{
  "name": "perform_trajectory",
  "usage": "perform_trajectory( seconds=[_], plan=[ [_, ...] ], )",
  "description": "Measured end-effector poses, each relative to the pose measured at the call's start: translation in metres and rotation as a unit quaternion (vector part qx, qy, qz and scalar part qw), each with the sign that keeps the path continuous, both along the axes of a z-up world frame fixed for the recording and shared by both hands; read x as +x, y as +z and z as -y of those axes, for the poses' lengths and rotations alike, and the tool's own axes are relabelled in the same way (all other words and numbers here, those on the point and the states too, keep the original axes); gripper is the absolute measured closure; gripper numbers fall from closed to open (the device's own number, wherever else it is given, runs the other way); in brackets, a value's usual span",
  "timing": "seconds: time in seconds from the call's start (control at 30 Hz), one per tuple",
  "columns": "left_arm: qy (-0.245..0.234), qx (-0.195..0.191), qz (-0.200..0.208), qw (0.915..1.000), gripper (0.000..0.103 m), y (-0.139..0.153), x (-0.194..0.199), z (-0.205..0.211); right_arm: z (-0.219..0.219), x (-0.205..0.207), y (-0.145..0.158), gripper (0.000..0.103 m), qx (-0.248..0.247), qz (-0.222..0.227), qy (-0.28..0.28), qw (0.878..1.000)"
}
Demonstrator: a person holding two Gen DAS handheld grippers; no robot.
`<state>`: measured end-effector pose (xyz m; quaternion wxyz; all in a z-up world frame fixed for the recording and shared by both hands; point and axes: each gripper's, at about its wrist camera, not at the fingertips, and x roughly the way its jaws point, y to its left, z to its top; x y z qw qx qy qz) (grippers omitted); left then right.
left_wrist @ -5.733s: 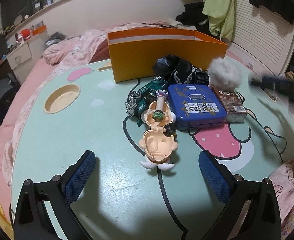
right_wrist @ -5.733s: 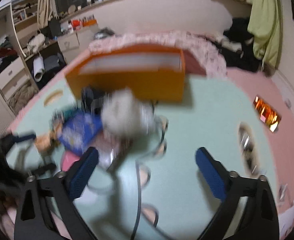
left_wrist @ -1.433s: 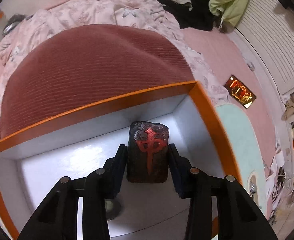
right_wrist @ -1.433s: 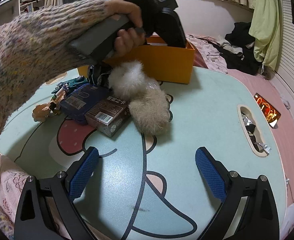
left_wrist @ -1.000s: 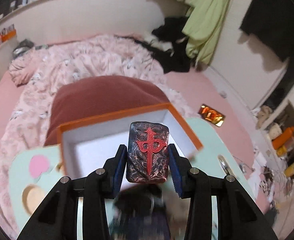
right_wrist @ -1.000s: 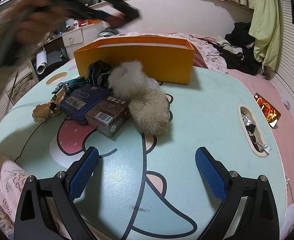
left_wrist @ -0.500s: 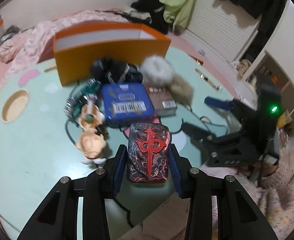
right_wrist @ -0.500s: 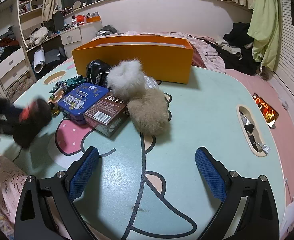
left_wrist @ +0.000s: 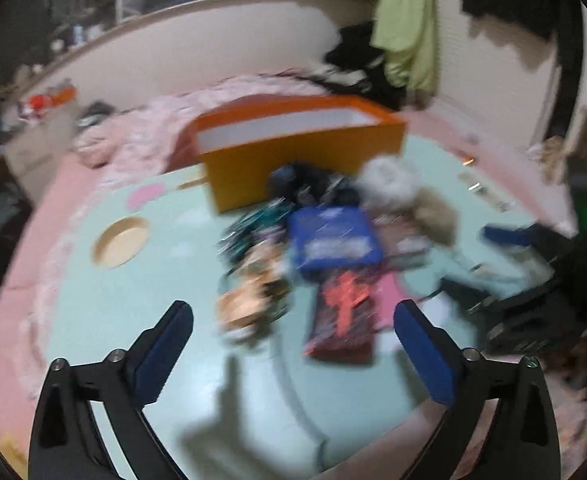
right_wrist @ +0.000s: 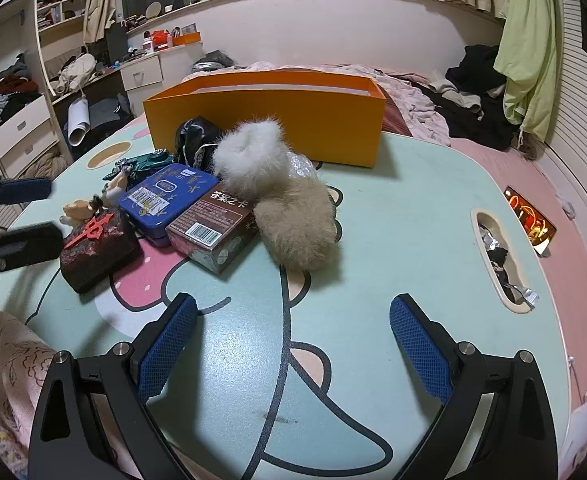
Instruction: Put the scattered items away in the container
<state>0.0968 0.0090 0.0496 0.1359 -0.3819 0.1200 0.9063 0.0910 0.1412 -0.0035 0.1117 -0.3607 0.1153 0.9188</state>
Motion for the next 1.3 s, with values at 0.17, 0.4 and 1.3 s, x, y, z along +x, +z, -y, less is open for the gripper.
perform_trajectory(
  seconds=[0.17,0.4,1.3],
  plan=[
    [0.012,-0.001,0.046,0.9989,0.000,-0.022,-0.009,0.012,0.000,0.000,0.000,0.006,0.000,0.000,0.000,1.000],
    [-0.007,0.030,0.025,0.9992,0.000,-0.026,-0.014,0.018,0.000,0.002,0.001,0.006,0.002,0.000,-0.001,1.000],
    [-0.020,0.032,0.020,0.9991,0.000,-0.029,-0.012,0.016,0.000,0.000,0.002,0.006,-0.001,0.011,0.001,1.000]
  ],
)
